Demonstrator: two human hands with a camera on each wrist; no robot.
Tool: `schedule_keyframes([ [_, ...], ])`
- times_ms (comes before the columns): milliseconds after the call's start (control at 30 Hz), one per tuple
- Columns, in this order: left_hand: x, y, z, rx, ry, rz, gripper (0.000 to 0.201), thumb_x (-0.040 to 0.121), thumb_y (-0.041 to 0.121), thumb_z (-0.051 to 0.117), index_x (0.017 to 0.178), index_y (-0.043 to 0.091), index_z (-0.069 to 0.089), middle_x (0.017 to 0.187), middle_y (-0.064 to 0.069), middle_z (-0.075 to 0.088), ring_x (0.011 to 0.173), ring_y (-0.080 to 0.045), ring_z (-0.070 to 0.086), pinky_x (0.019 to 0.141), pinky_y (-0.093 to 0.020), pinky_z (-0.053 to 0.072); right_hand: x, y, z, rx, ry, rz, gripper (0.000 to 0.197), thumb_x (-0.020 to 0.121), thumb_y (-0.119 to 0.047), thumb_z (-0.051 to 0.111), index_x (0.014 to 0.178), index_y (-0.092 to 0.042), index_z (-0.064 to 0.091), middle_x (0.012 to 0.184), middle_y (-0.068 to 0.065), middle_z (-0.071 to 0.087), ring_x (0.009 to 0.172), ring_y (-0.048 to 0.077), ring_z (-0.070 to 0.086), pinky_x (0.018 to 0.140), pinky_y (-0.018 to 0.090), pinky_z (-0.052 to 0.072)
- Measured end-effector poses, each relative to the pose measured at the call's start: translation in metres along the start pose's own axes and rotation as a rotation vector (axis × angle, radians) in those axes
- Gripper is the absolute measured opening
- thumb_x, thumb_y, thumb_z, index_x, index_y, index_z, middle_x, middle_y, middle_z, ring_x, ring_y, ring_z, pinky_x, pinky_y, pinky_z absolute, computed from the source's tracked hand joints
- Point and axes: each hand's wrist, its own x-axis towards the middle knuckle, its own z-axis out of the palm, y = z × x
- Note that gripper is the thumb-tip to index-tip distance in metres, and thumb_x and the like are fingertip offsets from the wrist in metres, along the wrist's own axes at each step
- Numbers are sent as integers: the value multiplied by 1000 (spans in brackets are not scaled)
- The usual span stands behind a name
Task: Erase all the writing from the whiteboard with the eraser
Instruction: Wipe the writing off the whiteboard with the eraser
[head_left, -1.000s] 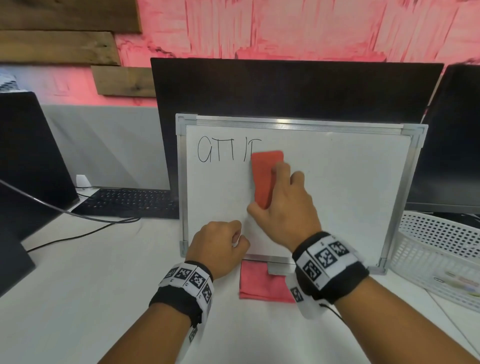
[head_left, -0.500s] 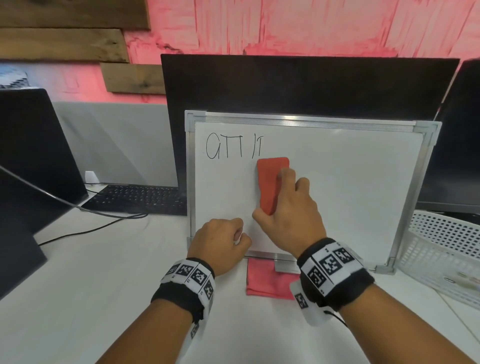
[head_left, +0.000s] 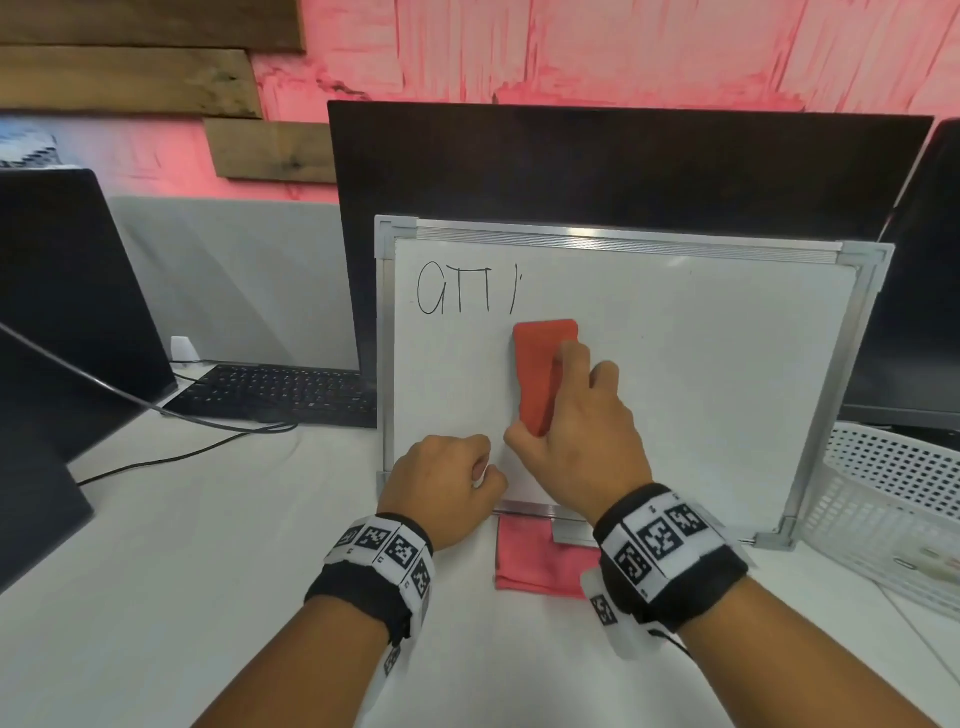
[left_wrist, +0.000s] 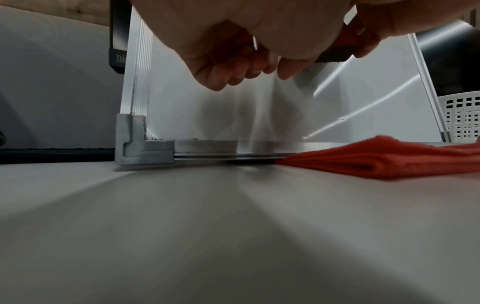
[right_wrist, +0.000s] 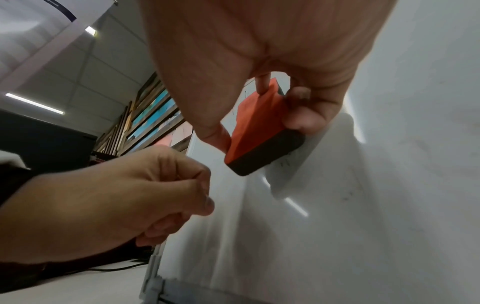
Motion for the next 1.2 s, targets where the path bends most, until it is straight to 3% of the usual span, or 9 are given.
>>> schedule_keyframes([
  [333,0,-1,0,8,7,3,28,87,30,55,64,23,40,56,6,48,57,-21,51,54,-29,44,45,-23,-24,42,108,-18,81,80,-47,72,141,-22,26,112,8,41,75,30,54,64,36,48],
  [600,-5,-18,-12,55,-2,-32,29,86,31,54,64,21,38,58,3,50,60,-23,52,56,-30,44,-5,-7,13,30,-26,1,79,77,-42,72,138,-22,26,107,6,40,72,32,52,62,37,48],
  [767,-5,-29,-16,79,-5,-71,29,86,31,54,64,23,38,58,4,49,60,-22,51,56,-30,44,20,-20,-1,66,44,-25,76,78,-43,72,136,-21,28,109,7,40,71,30,54,61,35,46],
  [867,-6,-30,-19,76,42,-61,19,88,32,55,75,23,43,66,4,51,64,-23,51,58,-34,48,41,-30,-13,79,99,-33,75,79,-46,73,136,-21,29,110,7,41,74,28,54,63,34,47],
  [933,-6,-31,-19,86,128,-49,14,88,32,56,90,21,46,81,3,51,73,-21,49,60,-35,46,43,-31,-14,69,103,-26,77,79,-46,73,137,-22,28,111,7,41,75,29,54,64,35,46],
  [1100,-3,-38,-19,121,350,-70,45,77,26,65,118,18,47,108,-4,42,98,-26,44,69,-37,49,5,-22,10,47,-7,-3,77,77,-44,71,137,-23,27,107,6,40,70,32,54,62,38,51],
  [1200,-3,-39,-21,128,379,-110,56,75,24,67,126,18,44,119,-8,40,104,-29,44,77,-40,51,-8,-21,21,50,-37,16,74,75,-42,69,134,-23,29,104,5,40,69,35,54,65,45,55],
])
